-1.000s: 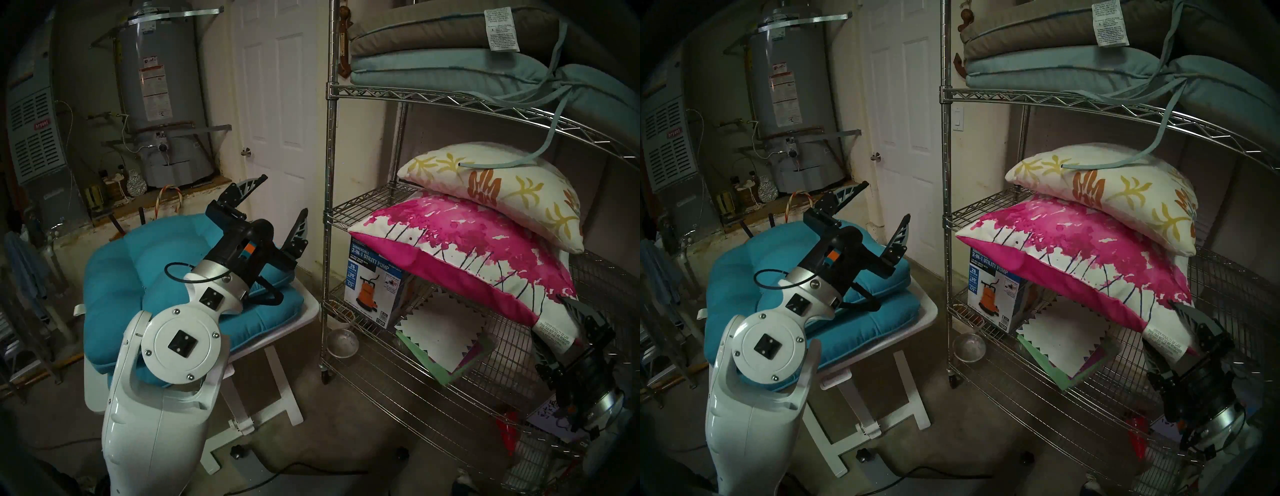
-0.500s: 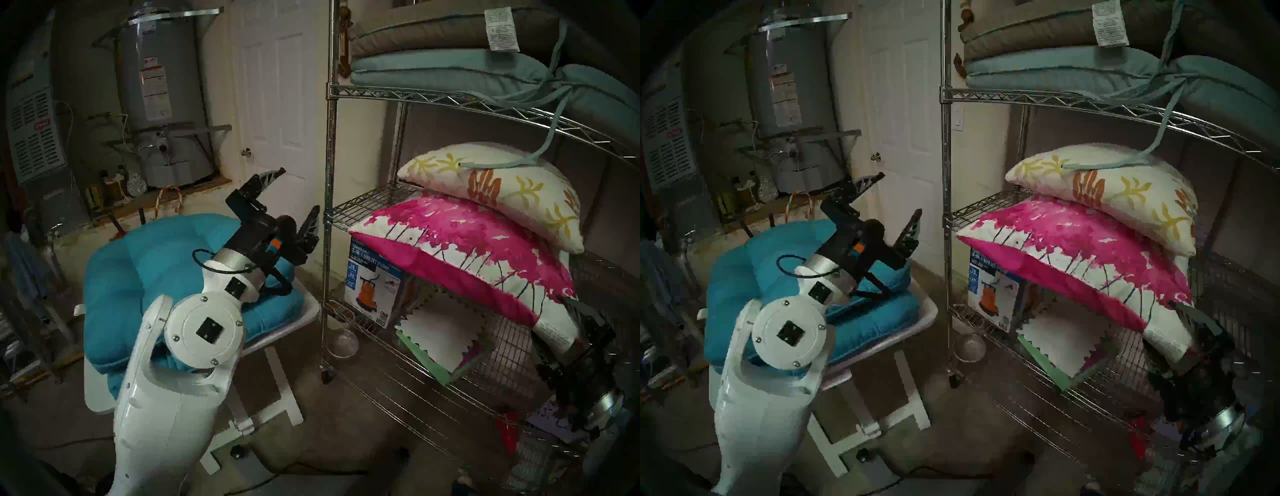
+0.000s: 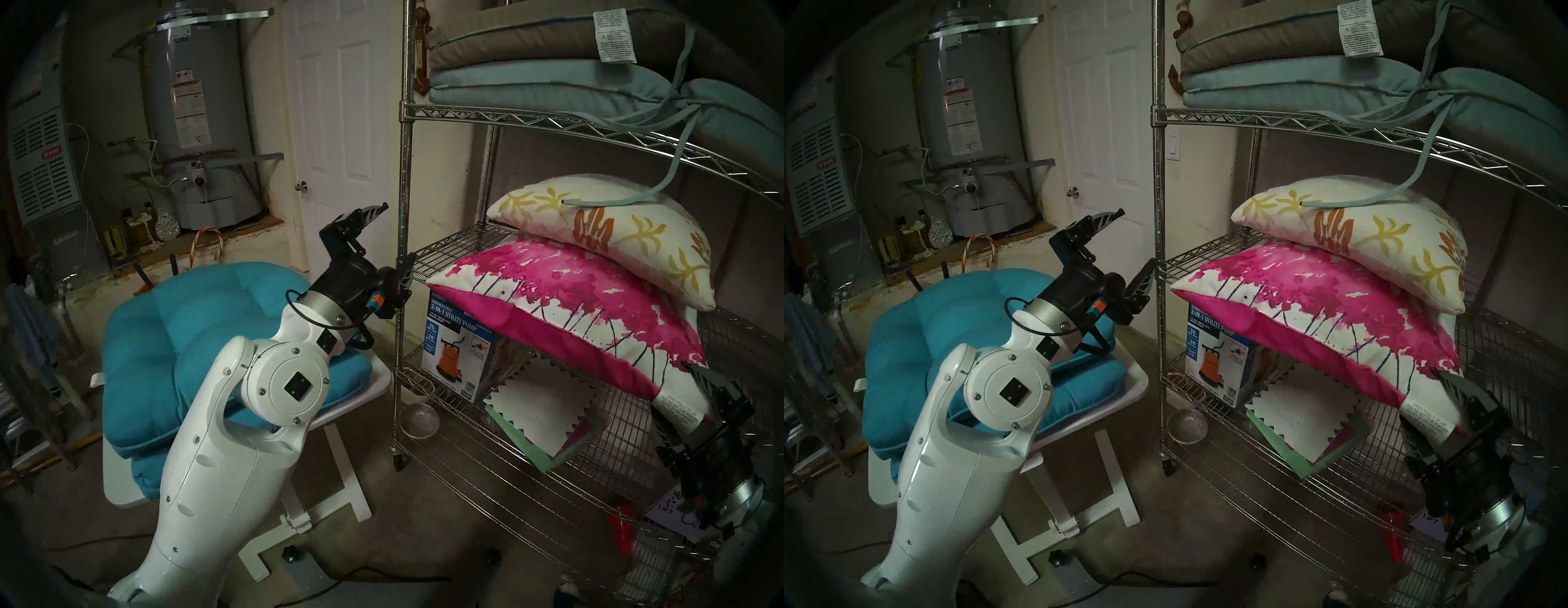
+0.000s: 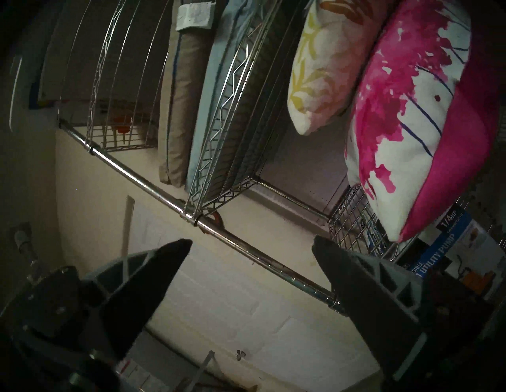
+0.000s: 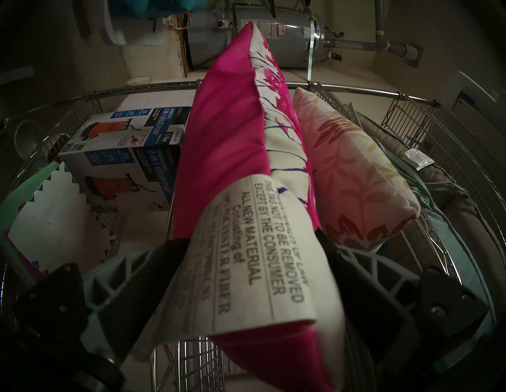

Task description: Take cushion off the shelf

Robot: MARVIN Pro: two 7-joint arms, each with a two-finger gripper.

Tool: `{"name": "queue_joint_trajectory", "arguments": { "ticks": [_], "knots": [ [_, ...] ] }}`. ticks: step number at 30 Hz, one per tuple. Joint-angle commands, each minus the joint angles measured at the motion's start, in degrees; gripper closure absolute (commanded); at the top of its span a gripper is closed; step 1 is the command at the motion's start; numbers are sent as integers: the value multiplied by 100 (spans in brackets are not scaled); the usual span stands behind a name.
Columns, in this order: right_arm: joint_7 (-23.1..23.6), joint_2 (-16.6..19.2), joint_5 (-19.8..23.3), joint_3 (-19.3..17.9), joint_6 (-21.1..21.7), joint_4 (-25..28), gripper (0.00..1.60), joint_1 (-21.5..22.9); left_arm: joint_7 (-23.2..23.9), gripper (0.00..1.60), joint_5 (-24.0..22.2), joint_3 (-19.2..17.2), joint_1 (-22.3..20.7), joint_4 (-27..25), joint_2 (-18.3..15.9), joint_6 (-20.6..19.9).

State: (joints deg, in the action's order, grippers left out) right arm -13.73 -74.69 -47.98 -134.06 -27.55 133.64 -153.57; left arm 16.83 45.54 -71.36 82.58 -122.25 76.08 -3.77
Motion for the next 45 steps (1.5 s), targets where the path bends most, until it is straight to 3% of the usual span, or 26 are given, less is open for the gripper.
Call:
{"name": "queue_joint_trajectory", "arguments": {
  "ticks": [1,16,45],
  "knots": [
    [-2,7,-12,-10,5,65,0,9,56,0,109,186,-511,-10,162,11],
    [18,-13,-18,-13,-12,66,0,29,166,0,322,591,-1230,538,594,-36],
    [53,-49,-26,-19,-44,68,0,63,170,0,522,1277,-1826,1237,1086,-71]
  ]
}}
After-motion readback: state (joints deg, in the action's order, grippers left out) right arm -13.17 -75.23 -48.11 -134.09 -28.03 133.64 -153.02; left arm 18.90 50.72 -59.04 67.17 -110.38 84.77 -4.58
